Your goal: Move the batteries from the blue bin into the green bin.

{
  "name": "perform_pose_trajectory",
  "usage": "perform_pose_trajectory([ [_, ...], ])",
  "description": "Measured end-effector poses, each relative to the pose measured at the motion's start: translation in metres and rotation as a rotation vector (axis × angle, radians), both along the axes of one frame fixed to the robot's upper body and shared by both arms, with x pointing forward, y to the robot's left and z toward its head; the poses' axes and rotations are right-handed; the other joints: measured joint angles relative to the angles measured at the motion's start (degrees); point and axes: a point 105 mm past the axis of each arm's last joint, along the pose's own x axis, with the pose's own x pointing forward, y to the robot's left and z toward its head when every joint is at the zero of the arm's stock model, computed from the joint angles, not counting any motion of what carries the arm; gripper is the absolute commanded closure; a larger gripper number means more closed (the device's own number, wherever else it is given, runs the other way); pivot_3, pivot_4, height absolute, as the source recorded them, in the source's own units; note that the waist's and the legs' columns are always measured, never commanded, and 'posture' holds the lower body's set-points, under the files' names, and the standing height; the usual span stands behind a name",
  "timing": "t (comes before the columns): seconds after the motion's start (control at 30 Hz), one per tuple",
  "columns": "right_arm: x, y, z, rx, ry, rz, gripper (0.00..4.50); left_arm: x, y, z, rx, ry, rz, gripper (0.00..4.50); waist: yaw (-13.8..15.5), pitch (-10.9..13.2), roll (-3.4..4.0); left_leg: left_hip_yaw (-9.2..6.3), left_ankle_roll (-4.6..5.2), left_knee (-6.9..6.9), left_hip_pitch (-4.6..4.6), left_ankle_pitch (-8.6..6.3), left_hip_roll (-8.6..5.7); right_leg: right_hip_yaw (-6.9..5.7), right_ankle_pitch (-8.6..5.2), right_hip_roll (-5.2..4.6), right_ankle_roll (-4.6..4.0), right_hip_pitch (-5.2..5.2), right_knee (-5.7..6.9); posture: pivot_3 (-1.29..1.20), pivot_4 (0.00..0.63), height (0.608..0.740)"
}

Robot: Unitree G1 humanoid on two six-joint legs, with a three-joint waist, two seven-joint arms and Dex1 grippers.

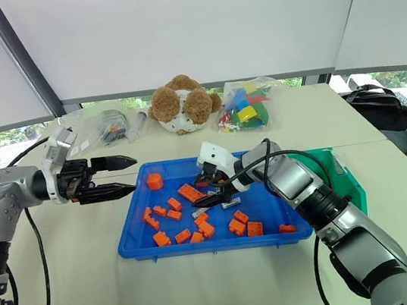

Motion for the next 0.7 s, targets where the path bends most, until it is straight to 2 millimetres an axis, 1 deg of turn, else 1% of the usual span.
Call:
perform_pose_trajectory([
  [0.07,0.001,0.003,-0.007,-0.031,-0.017,0.019,1.3,-0.002,-0.001,0.001,0.001,-0.011,-0.006,0.0,-0.06,0.0,0.0,0.0,0.0,0.0,0.0,0.0,0.0,0.0,0.0,0.0,0.0,-0.01,0.01,0.0,0.15,0.733],
  [0.17,0.004,0.001,-0.02,-0.126,-0.092,0.071,1.3,-0.003,-0.002,0.001,-0.002,-0.012,-0.006,0.0,-0.12,0.0,0.0,0.0,0.0,0.0,0.0,0.0,0.0,0.0,0.0,0.0,0.0,-0.01,0.02,0.0,0.15,0.733],
  [0.27,0.004,0.001,-0.028,-0.189,-0.153,0.122,1.3,-0.003,-0.002,-0.001,-0.003,-0.002,0.0,0.0,-0.13,0.01,0.01,0.0,-0.01,0.0,0.0,0.0,0.0,0.0,0.0,0.0,0.0,-0.01,0.02,0.0,0.15,0.733],
  [0.33,0.005,0.002,-0.029,-0.203,-0.189,0.155,1.3,-0.003,-0.002,-0.001,-0.002,0.002,0.003,0.0,-0.15,0.01,0.01,0.0,-0.01,0.0,0.0,0.01,0.0,0.0,0.0,0.0,0.0,-0.01,0.03,0.0,0.15,0.733],
  [0.47,0.01,0.008,-0.024,-0.225,-0.255,0.192,1.3,-0.005,-0.004,-0.001,0.006,-0.006,-0.003,0.0,-0.19,0.01,0.01,0.0,-0.15,0.0,0.02,0.08,0.01,0.0,0.0,0.0,0.0,-0.01,0.05,0.0,0.15,0.733],
  [0.6,0.009,0.015,-0.025,-0.206,-0.249,0.205,1.3,-0.006,-0.002,-0.002,0.003,-0.008,0.009,0.0,-0.2,0.01,0.01,0.0,-0.28,-0.01,0.02,0.16,0.01,0.0,0.0,0.0,0.0,-0.01,0.05,0.0,0.15,0.733],
  [0.7,0.011,0.017,-0.026,-0.203,-0.248,0.198,1.3,-0.007,-0.002,-0.001,-0.006,-0.008,0.011,0.0,-0.2,0.01,0.01,0.0,-0.31,-0.01,0.02,0.17,0.02,0.0,0.0,0.0,0.0,-0.01,0.06,0.0,0.15,0.733],
])
